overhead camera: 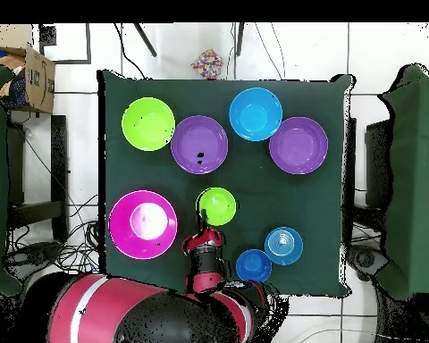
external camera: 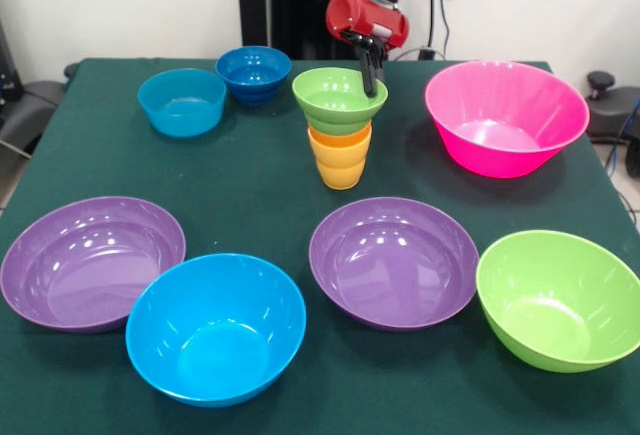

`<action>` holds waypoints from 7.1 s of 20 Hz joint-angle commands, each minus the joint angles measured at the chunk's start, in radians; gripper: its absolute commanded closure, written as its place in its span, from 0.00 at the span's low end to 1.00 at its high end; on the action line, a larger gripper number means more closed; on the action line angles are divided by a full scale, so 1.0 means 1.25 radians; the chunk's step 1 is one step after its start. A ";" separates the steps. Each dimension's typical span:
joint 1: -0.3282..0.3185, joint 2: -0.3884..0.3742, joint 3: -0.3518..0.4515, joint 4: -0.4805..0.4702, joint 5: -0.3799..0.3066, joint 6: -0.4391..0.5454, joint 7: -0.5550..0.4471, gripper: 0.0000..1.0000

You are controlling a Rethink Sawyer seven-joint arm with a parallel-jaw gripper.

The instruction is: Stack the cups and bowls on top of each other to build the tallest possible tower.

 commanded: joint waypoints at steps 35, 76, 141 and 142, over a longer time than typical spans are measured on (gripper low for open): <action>-0.021 -0.017 0.112 -0.056 -0.047 0.162 0.170 1.00; -0.024 -0.138 0.135 -0.003 -0.070 0.246 0.198 0.00; -0.047 -0.116 0.112 -0.071 -0.107 0.240 0.257 0.00; -0.047 -0.116 0.112 -0.071 -0.107 0.240 0.257 0.00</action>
